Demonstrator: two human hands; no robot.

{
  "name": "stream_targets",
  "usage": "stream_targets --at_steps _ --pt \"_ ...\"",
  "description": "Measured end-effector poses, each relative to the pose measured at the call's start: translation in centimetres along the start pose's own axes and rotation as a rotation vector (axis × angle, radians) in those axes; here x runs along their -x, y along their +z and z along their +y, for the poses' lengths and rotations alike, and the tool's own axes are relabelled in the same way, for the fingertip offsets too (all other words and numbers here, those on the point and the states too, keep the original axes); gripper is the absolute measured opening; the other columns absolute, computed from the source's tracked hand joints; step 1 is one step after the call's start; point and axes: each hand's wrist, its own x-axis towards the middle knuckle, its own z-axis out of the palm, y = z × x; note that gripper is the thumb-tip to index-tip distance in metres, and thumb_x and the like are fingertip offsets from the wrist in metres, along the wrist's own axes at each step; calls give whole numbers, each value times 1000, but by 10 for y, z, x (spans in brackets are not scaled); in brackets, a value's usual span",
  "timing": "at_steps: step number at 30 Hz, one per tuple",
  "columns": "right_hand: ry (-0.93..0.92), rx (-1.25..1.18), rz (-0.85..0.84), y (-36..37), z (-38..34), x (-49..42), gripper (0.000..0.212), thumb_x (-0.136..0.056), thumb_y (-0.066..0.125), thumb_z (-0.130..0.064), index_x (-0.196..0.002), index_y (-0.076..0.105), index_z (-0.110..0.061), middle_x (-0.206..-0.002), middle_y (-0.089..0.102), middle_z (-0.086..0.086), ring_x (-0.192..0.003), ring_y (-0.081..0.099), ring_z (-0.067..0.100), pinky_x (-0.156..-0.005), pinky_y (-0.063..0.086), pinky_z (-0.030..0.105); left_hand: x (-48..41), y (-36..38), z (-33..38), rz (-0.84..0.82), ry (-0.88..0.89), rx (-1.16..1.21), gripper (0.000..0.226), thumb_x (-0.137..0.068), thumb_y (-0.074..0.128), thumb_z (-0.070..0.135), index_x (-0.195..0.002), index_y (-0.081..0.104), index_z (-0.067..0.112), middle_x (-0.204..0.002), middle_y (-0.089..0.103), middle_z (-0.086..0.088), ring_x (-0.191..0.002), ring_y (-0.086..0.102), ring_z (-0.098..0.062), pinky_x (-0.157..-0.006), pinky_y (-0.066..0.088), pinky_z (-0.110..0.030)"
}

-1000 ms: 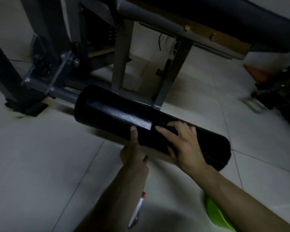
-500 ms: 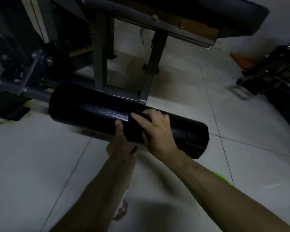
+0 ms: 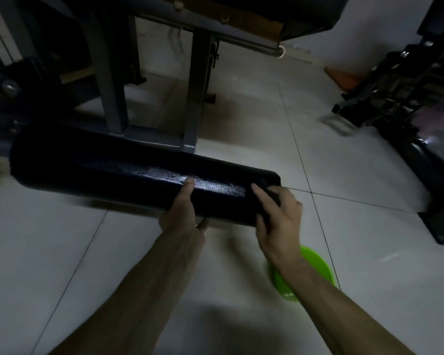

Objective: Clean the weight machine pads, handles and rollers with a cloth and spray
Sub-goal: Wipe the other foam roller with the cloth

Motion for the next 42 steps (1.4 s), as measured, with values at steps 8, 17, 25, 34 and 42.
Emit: stream_targets --at_steps 8,17,25,34,42 --pt "-74 58 -21 -15 25 5 59 -81 62 -10 -139 65 -18 -124 58 12 -110 58 34 -85 40 47 1 4 8 -35 -39 -20 65 -78 86 45 -129 58 18 -118 68 -7 -100 67 -25 -84 60 -46" --pt "-109 13 -28 17 -13 -6 57 -83 61 -12 -139 65 -18 -126 56 14 -114 55 33 -88 37 42 0 2 7 -24 -50 31 57 -85 81 37 -131 56 16 -119 65 -10 -99 63 -24 -69 55 -44" --pt "-114 100 -60 -13 16 -4 63 -78 61 -9 -140 64 -19 -126 57 11 -114 57 32 -88 38 43 -1 -9 16 76 -20 -65 83 -78 82 56 -141 45 18 -126 60 -6 -100 59 -23 -90 51 -51" --pt "-101 60 -95 28 -36 -28 65 -79 58 -7 -142 60 -21 -125 53 17 -113 53 35 -88 39 44 -23 -58 90 185 105 126 69 -77 82 59 -125 55 17 -122 65 -4 -94 65 -22 -88 59 -44" --pt "-285 19 -148 82 -98 -75 59 -85 61 -3 -141 63 -18 -127 55 19 -113 52 34 -87 36 40 -33 -83 101 83 54 146 69 -77 83 52 -127 54 14 -113 66 -13 -101 65 -29 -83 60 -46"
